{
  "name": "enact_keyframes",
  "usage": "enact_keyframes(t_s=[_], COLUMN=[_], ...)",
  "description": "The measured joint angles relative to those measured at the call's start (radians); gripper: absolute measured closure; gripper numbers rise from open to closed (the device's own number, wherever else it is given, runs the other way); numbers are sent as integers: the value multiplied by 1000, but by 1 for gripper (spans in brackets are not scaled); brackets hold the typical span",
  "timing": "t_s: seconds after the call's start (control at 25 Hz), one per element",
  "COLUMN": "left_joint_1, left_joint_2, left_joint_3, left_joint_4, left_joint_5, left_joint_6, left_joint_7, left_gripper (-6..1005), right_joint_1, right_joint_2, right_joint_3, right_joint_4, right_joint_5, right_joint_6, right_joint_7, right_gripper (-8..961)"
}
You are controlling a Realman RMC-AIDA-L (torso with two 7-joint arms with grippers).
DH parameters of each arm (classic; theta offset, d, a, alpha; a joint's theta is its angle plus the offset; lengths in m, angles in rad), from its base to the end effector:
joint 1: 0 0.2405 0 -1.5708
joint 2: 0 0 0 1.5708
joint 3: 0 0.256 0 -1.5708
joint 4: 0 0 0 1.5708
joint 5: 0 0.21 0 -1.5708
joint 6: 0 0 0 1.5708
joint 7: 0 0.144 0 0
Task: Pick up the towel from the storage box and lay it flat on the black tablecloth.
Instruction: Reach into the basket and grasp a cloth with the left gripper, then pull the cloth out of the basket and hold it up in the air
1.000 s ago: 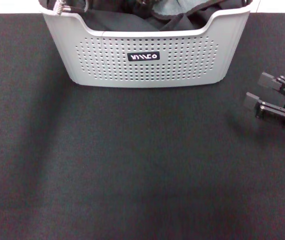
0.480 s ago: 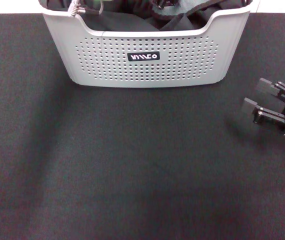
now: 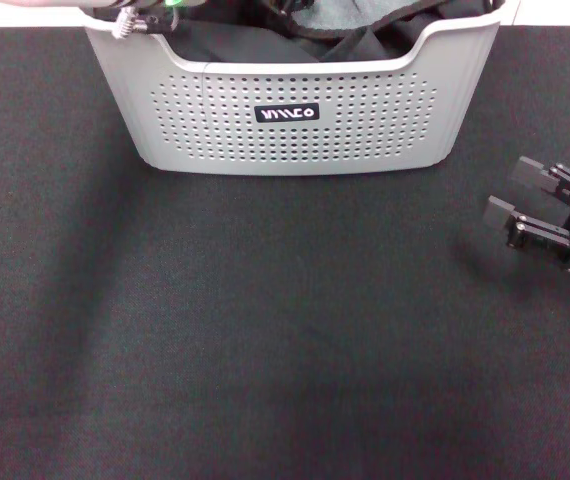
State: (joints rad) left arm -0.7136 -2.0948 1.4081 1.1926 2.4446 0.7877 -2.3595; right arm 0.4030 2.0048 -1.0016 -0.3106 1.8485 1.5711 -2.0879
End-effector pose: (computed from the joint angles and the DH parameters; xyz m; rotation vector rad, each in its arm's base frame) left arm -0.1067 0.4467 -0.0010 -2.3283 -0.3964 -0.1406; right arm 0.2836 0.2952 -0.0022 -2.3905 0.6237 1.1544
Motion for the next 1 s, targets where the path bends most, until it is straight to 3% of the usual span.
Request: enact_keyframes(t_s=[0.64, 1.0], left_joint_1=[5, 34], left_joint_2=[-1, -1], left_joint_3=[-9, 9], left_joint_4=[-11, 46], left_joint_5=[2, -14], left_joint_6=[9, 13], left_joint_7=[1, -1], left_gripper=[575, 824], right_joint_1=[-9, -12], right_joint_2=[3, 3], right_joint_3=[0, 2], right_joint_4=[-1, 19], right_joint_5=[0, 1], right_joint_6=[0, 0], right_joint_7=[-11, -26], right_gripper=[66, 66])
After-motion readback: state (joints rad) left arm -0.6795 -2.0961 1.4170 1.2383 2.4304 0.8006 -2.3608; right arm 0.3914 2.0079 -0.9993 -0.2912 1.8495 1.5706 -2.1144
